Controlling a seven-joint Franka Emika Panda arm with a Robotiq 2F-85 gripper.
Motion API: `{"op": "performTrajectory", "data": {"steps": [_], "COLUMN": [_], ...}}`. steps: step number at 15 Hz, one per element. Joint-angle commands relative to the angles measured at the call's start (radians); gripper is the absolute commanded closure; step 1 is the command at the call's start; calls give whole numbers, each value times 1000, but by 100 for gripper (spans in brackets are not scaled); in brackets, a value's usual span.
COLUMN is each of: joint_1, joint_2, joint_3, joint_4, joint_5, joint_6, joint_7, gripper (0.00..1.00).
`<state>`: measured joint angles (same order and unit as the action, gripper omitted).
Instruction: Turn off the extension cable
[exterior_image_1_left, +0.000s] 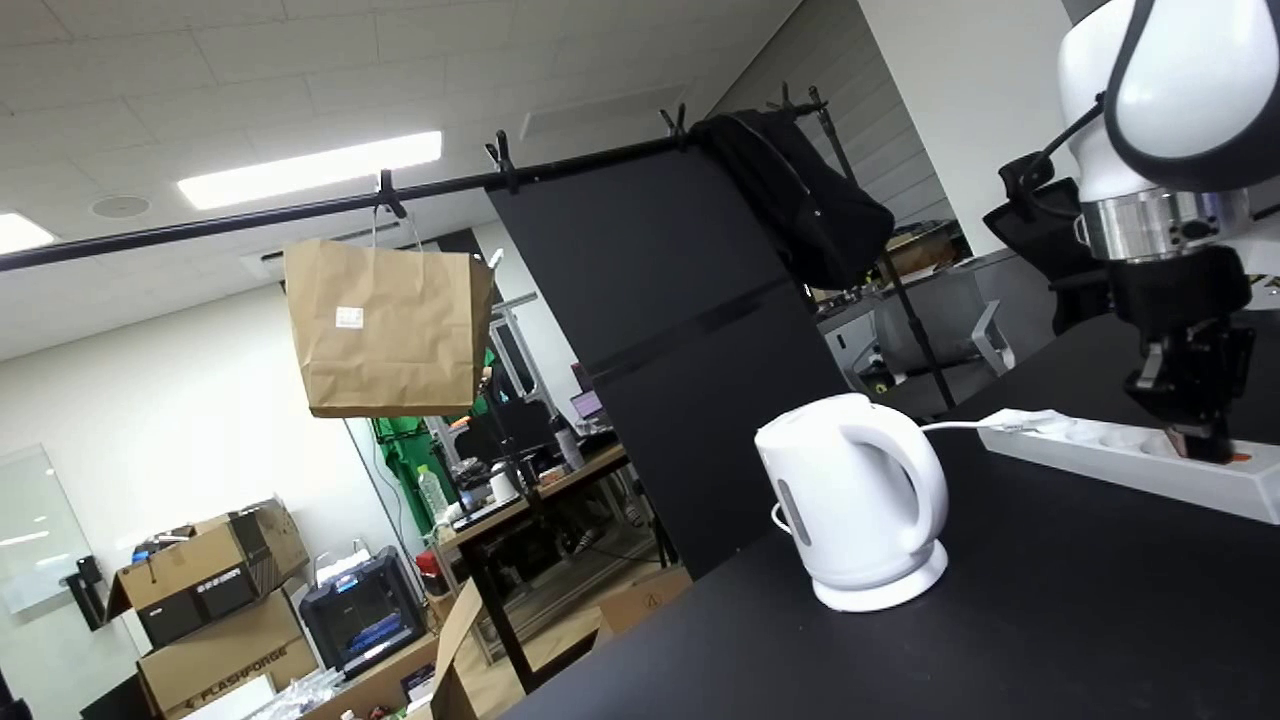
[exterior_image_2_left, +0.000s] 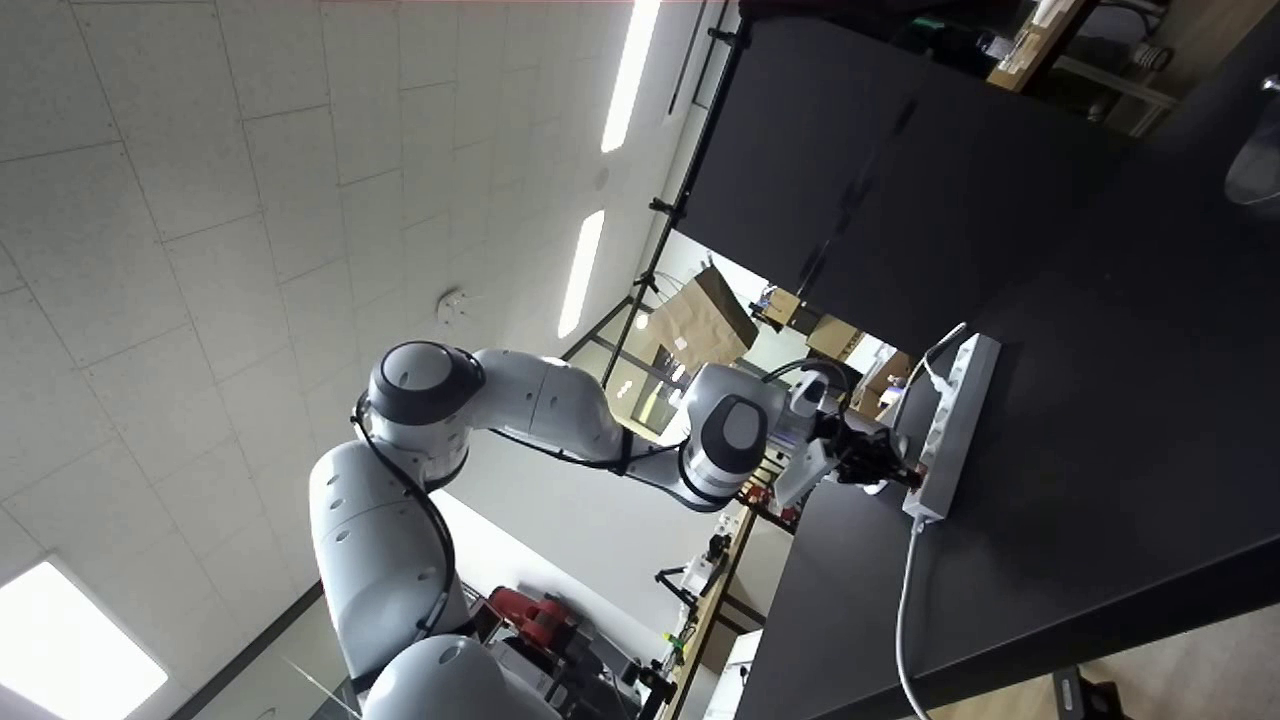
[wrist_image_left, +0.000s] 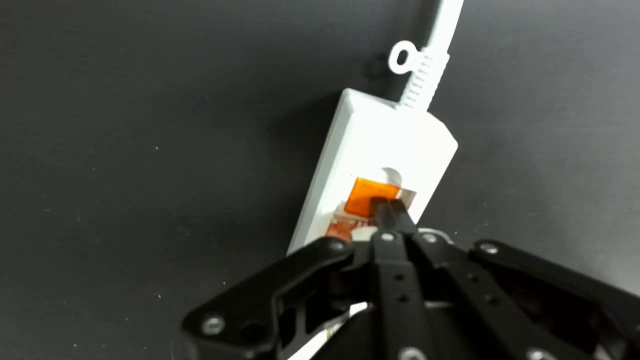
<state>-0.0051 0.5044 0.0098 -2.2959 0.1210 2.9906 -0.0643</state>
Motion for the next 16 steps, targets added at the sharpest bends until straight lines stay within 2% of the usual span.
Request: {"op": "performTrajectory", "data": {"steps": [1, 7, 16], "joint_1": [116, 327, 756], "joint_2": [33, 39, 145], "joint_3": [-93, -258, -574], "joint_4": [-40, -94, -116], "joint_5": [-80, -115, -138], "joint_6": [66, 146, 142], "joint_7": [94, 176, 234], "gripper": [100, 100, 100]}}
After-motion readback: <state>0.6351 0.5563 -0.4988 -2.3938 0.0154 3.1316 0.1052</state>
